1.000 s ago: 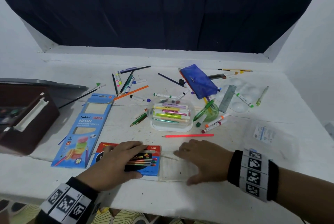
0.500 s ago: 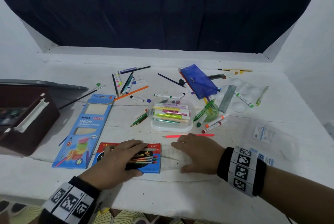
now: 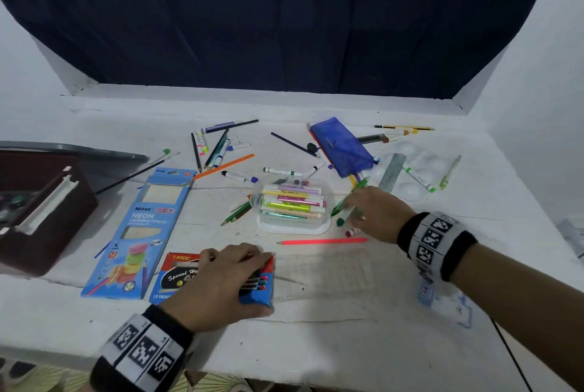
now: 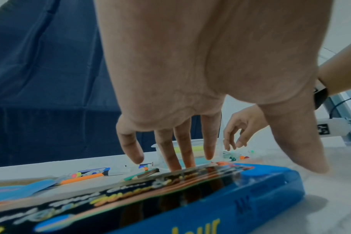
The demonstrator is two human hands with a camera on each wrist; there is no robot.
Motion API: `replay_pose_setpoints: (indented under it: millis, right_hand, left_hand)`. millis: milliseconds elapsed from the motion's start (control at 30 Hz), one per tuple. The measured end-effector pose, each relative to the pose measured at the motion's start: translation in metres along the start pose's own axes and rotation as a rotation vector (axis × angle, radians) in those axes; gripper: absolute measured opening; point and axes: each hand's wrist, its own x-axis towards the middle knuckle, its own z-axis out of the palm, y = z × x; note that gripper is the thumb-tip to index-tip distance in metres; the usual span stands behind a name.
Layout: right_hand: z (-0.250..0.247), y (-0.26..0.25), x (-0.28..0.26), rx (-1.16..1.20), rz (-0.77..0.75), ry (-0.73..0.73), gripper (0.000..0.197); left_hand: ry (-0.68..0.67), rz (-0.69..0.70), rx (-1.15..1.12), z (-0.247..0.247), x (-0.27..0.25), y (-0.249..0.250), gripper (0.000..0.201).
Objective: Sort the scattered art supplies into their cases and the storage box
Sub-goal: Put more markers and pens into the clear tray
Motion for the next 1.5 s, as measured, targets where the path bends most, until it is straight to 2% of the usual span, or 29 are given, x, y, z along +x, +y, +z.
replay_pose_setpoints:
  millis: [200, 367, 467, 600, 667, 700, 767, 800, 900, 1000, 1067, 1167, 1333, 1500]
  right_hand:
    - [0.011, -0.002, 0.017, -0.144, -0.050, -0.038, 0.027]
    - [0.017, -0.001, 0.021, -0.259, -0.101, 0.026, 0.024]
    - [0.014, 0.003, 0.017, -0.200, -0.111, 0.066, 0.021]
    - [0.004, 0.015, 0.003, -0.066, -0.076, 0.226, 0.016]
    - [-0.001, 0.020, -0.009, 0.068, -0.046, 0.317, 0.006]
    - [-0.004, 0.022, -0.014, 0.169, -0.035, 0.367, 0.011]
    - [-0.007, 0.026, -0.025, 0.340, -0.027, 0.452, 0.037]
    - [-0.009, 0.027, -0.030, 0.403, -0.021, 0.484, 0.040]
    - [-0.011, 0.029, -0.042, 0.529, 0.001, 0.553, 0.023]
    - [-0.013, 0.030, -0.048, 0.599, 0.045, 0.586, 0.021]
    - [-0.017, 0.034, -0.051, 0.644, 0.074, 0.593, 0.023]
    - [-0.025, 0.040, -0.053, 0.746, 0.138, 0.581, 0.024]
    - [-0.036, 0.050, -0.050, 0.789, 0.196, 0.528, 0.016]
    - [-0.042, 0.065, -0.035, 0.818, 0.196, 0.523, 0.017]
  left_hand:
    - [-0.031, -0.027, 0.016, -0.002, 0.010, 0.006, 0.083]
    - [-0.079, -0.054, -0.020, -0.004, 0.015, 0.010, 0.081]
    - [-0.096, -0.068, -0.011, -0.005, 0.016, 0.013, 0.081]
    - [-0.112, -0.063, -0.034, -0.006, 0.014, 0.013, 0.084]
    - [-0.096, -0.041, -0.067, -0.013, 0.013, 0.017, 0.084]
    - [-0.064, -0.024, -0.089, -0.019, 0.013, 0.020, 0.086]
    - [0.045, 0.006, -0.144, -0.032, 0.017, 0.028, 0.095]
    - [0.111, 0.021, -0.175, -0.039, 0.021, 0.033, 0.093]
    - [0.331, 0.087, -0.261, -0.060, 0.040, 0.048, 0.047]
    - [0.409, 0.151, -0.227, -0.083, 0.076, 0.058, 0.038]
    - [0.370, 0.190, -0.154, -0.100, 0.106, 0.063, 0.030]
    - [0.227, 0.214, -0.002, -0.118, 0.152, 0.072, 0.022]
    - [-0.065, 0.206, 0.200, -0.115, 0.214, 0.093, 0.030]
    - [-0.324, 0.095, 0.304, -0.098, 0.257, 0.099, 0.039]
